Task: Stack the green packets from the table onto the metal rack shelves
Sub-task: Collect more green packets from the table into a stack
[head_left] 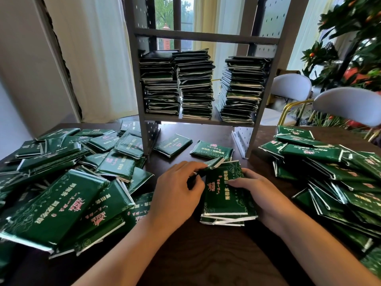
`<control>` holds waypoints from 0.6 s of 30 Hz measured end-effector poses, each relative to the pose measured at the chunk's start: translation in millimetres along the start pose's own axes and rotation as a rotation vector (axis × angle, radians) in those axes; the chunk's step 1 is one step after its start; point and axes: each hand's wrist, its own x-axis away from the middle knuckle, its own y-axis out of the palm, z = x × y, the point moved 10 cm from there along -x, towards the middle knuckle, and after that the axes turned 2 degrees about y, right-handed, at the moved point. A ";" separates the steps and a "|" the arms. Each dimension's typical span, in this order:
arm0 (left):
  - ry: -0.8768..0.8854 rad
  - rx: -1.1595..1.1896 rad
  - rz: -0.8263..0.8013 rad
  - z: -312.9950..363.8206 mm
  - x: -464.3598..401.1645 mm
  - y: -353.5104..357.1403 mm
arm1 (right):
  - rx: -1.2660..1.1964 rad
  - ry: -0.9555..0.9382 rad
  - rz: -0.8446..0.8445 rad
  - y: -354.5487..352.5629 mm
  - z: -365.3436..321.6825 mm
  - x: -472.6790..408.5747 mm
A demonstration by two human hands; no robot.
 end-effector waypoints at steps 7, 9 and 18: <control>-0.031 0.029 0.054 -8.4 0.1 -2.6 | -0.004 0.011 -0.004 1.0 -0.3 1.3; -0.083 -0.007 0.051 -18.7 0.2 -2.2 | -0.003 0.017 -0.007 1.4 -0.3 1.8; -0.182 0.051 -0.004 -33.0 -0.6 1.4 | 0.011 0.016 -0.006 2.0 -1.6 3.9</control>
